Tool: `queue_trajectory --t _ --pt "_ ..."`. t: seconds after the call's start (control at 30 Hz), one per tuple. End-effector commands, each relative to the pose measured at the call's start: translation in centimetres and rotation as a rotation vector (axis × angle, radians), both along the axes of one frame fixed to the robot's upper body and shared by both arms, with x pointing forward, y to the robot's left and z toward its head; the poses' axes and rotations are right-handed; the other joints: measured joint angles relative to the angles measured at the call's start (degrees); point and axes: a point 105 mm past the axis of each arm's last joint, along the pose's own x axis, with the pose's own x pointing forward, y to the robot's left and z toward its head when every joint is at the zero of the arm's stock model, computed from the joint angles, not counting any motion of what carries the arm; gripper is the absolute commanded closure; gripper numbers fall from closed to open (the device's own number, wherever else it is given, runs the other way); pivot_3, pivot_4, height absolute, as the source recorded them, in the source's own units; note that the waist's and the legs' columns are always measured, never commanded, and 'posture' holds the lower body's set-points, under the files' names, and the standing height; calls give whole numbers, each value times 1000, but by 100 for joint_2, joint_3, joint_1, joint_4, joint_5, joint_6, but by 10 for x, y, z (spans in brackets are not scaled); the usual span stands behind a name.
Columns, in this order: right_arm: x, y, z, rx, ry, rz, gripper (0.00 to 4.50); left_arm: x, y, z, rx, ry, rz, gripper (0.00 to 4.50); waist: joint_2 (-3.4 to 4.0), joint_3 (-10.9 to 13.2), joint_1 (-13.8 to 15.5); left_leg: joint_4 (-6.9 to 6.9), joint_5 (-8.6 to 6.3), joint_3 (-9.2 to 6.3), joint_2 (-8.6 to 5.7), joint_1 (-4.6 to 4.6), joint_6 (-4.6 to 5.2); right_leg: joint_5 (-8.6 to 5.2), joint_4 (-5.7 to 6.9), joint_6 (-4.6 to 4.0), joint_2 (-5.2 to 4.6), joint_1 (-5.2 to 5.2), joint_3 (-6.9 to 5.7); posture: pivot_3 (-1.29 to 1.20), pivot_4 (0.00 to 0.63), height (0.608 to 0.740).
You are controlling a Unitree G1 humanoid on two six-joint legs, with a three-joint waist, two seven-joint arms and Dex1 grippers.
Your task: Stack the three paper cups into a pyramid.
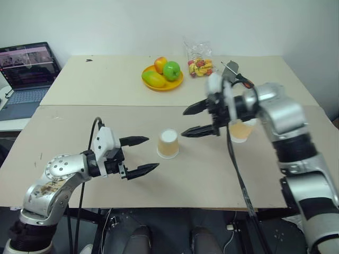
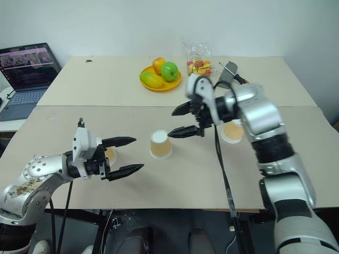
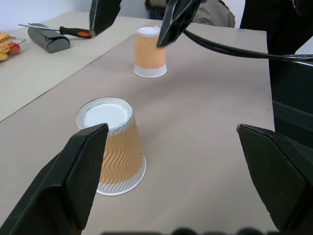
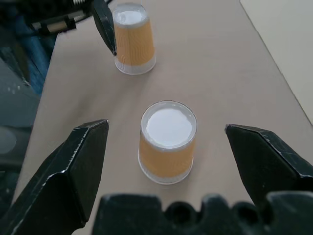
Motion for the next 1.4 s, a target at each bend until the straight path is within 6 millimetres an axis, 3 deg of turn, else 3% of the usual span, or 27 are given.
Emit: queue_trajectory --t 0.03,0.1,0.13,0.27,0.33,0.57,0.67,0.8,1.03,1.23,1.4 --pt "28 -79 48 189 -175 -493 63 -1 1 6 -3 -51 14 0 -1 -1 3 0 0 1 0 0 0 0 1 0 0 0 0 0 150 740" --pt "37 -144 41 164 -294 -861 63 3 3 7 -21 -52 45 0 -14 -10 25 -1 0 2 0 1 0 0 -1 0 0 2 0 0 150 740" --pt "31 -162 37 177 -333 -976 63 5 2 8 -36 -54 61 0 -30 -20 92 -1 -1 2 2 3 2 0 -2 -1 2 6 -3 0 150 740" --pt "13 -208 26 157 -504 -1377 63 11 -1 7 -70 -50 85 0 -18 -25 89 -2 -2 20 -2 -7 3 0 -2 -2 -4 -5 19 0 150 740" --pt "12 -218 12 191 -498 -1534 63 13 -3 7 -77 -47 87 0 -8 -25 -4 -2 -1 39 0 -2 4 0 14 -2 -1 -14 41 0 150 740" --pt "5 -209 -56 260 -322 -1638 63 21 -4 6 -77 -38 75 0 -9 -29 -47 -4 -1 77 5 34 4 0 35 -2 6 -3 79 0 150 740" --pt "4 -207 -74 240 -279 -1622 63 22 -5 6 -78 -36 69 0 -8 -29 -33 -1 -1 92 -1 37 4 0 37 -2 -1 -4 91 0 150 740" --pt "4 -184 -100 224 -208 -1496 63 21 -5 6 -75 -37 64 0 -9 -29 -38 3 -1 94 4 48 4 1 40 -2 5 2 94 0 150 740" --pt "0 -142 -111 207 -130 -1190 63 21 -5 7 -77 -36 73 0 -9 -28 -56 4 0 105 5 72 5 8 68 -8 11 5 111 0 150 740" --pt "10 -137 -98 267 -141 -1167 63 21 -5 8 -89 -38 78 0 -10 -27 -59 6 0 105 7 70 5 9 67 -7 14 5 114 0 150 740" --pt "18 -147 -99 258 -156 -1203 63 21 -5 9 -88 -44 83 0 -12 -26 -35 6 0 105 6 69 5 9 66 -8 14 4 113 0 150 740"
